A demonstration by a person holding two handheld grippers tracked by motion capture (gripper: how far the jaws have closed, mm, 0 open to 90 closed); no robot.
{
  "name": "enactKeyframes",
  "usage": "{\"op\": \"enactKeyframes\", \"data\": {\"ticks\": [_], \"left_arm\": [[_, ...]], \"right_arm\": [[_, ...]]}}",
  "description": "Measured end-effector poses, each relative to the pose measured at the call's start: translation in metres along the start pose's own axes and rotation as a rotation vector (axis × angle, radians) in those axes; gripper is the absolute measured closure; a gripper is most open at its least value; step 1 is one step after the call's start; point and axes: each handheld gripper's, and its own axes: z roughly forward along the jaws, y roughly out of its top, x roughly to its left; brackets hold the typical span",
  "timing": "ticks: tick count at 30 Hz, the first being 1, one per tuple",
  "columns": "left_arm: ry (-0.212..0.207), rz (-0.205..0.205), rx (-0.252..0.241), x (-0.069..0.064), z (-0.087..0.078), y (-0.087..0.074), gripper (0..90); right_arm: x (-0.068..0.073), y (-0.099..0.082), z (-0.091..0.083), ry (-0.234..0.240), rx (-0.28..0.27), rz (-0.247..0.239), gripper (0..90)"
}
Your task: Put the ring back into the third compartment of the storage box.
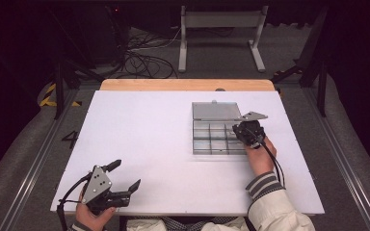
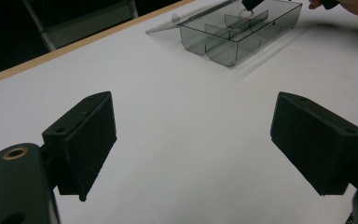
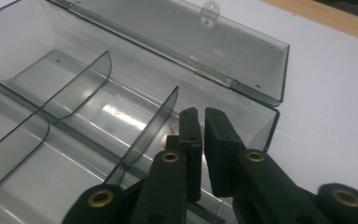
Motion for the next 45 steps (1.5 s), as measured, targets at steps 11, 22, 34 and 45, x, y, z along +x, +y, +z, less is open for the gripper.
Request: {"op": "enactKeyframes", "data": {"ticks": [11,22,34,45], "left_arm": [[0.001,-0.004,-0.003,0.0,-0.001,0.0,14.8],[0.001,-0.005,-0.007,0.0,-0.001,0.0,14.8],[0.002,-0.009,-0.014,0.0,-0.002,0.001,14.8],[0.003,-0.003,-0.013,0.001,-0.002,0.001,14.8]], "right_arm": [[-0.004,0.001,-0.006,0.043,-0.029,0.022,73.5],[0.005,0.006,-0.025,0.054,-0.088,-0.021,65.9],[0.014,0.009,-0.051,0.094,-0.13,-0.04,58.9],[0.02,0.008,-0.071,0.129,-0.161,-0.063,58.1]]}}
